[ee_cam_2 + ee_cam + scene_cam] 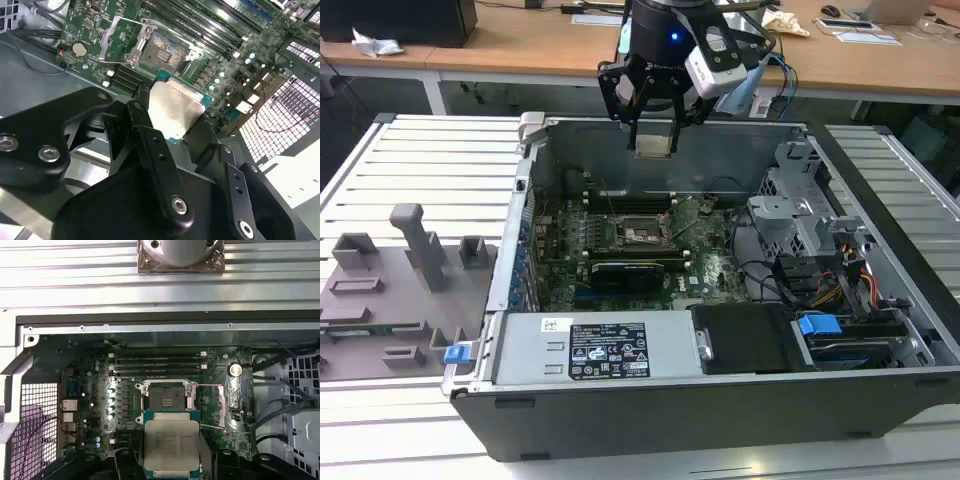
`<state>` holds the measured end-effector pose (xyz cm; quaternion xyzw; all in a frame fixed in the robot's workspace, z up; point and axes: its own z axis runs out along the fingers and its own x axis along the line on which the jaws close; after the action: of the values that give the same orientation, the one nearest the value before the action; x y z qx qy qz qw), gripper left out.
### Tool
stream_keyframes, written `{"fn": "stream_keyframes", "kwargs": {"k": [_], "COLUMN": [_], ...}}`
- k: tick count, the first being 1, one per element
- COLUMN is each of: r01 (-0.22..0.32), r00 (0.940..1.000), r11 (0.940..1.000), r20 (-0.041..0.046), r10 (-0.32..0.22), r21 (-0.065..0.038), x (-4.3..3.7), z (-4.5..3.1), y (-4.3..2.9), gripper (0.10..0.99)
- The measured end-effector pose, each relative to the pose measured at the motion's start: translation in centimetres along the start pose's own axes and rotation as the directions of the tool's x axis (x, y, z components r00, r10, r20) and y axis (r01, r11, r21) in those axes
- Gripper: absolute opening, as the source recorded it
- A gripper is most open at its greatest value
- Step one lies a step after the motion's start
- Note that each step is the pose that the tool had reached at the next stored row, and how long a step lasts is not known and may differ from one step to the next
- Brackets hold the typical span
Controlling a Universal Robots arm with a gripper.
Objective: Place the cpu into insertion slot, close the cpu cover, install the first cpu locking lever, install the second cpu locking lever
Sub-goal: 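Place the cpu into insertion slot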
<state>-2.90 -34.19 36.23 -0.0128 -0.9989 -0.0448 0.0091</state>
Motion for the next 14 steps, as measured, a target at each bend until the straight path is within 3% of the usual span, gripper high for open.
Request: {"fn": "stream_keyframes", "kwargs": {"k": [7,11,14], "r01": [-0.062,-0.116,-0.167], "r00": [0.9981,0.9932,0.9859], "r11": [0.9981,0.9932,0.9860], "r20": [0.0055,0.0105,0.0158], "r10": [0.062,0.116,0.167], "r21": [0.000,0.000,0.004], "x": [0.00,-0.01,-0.02], "z": [0.07,0.28,0.55], "y": [-0.01,-0.07,-0.10], "gripper": [0.537,0.537,0.537]}}
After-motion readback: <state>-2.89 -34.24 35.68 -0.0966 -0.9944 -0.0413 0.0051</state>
